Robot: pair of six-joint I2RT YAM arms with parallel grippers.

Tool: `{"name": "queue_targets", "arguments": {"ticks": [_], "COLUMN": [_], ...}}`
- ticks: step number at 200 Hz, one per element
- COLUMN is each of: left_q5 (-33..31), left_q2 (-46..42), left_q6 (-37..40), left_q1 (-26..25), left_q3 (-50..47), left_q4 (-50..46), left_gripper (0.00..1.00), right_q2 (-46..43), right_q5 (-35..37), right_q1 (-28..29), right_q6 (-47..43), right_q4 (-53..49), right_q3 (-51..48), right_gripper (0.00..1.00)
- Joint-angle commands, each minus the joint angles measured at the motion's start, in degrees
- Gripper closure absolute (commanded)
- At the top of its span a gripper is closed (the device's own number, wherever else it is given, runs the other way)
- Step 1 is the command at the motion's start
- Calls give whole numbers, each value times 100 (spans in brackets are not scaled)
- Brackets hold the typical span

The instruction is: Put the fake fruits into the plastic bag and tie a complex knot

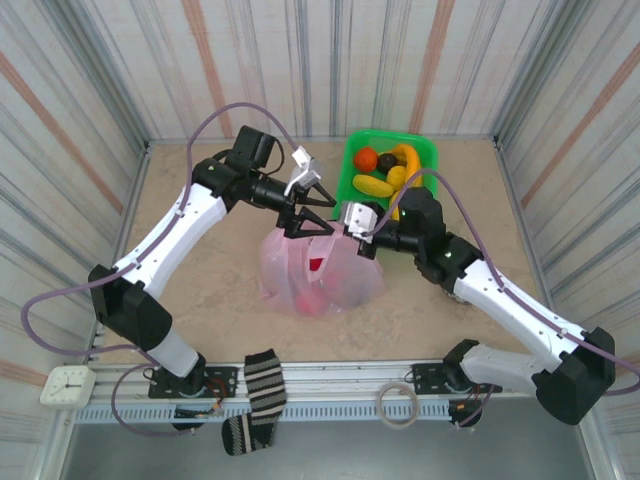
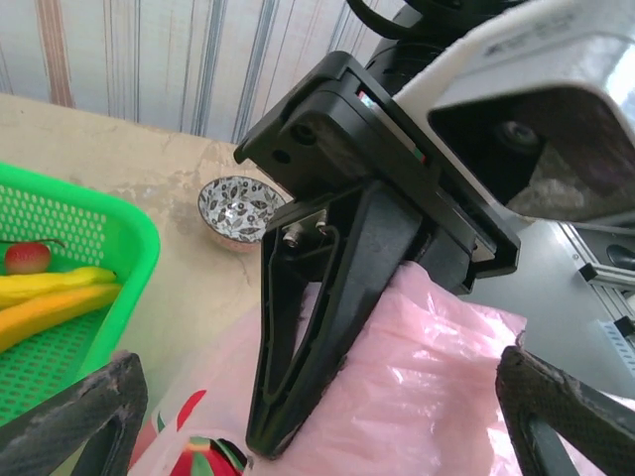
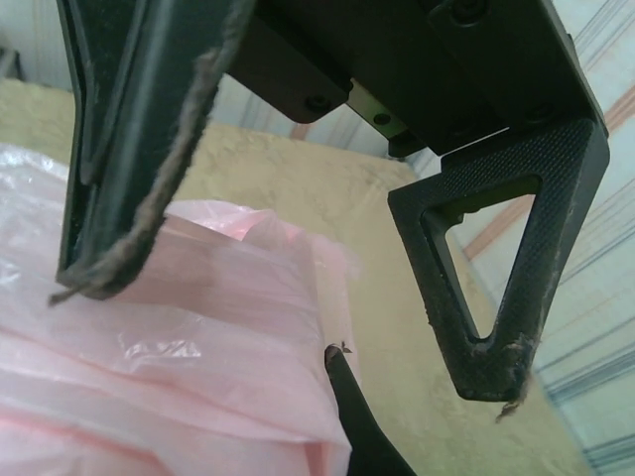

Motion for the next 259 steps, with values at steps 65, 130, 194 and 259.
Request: {"name": "queue_targets", "arguments": {"ticks": [65, 130, 194, 259], "left_q5": [208, -183, -181, -54], "left_q2": [157, -279, -184, -74], "left_q6": [355, 621, 689, 667], "left_q1": [16, 34, 58, 58], "left_q3": [-34, -617, -736, -723], "left_q4": [-702, 200, 287, 236], "left_gripper": [9, 6, 20, 49], "right_q2": [-220, -269, -327, -355], "right_q5": [1370, 516, 209, 111], "right_q1": [398, 177, 63, -4], "right_q6": [-865, -397, -143, 103], "right_q4": [965, 952, 1126, 1380], "right_q3": [-481, -549, -601, -658], "right_gripper": [100, 100, 100, 100]}}
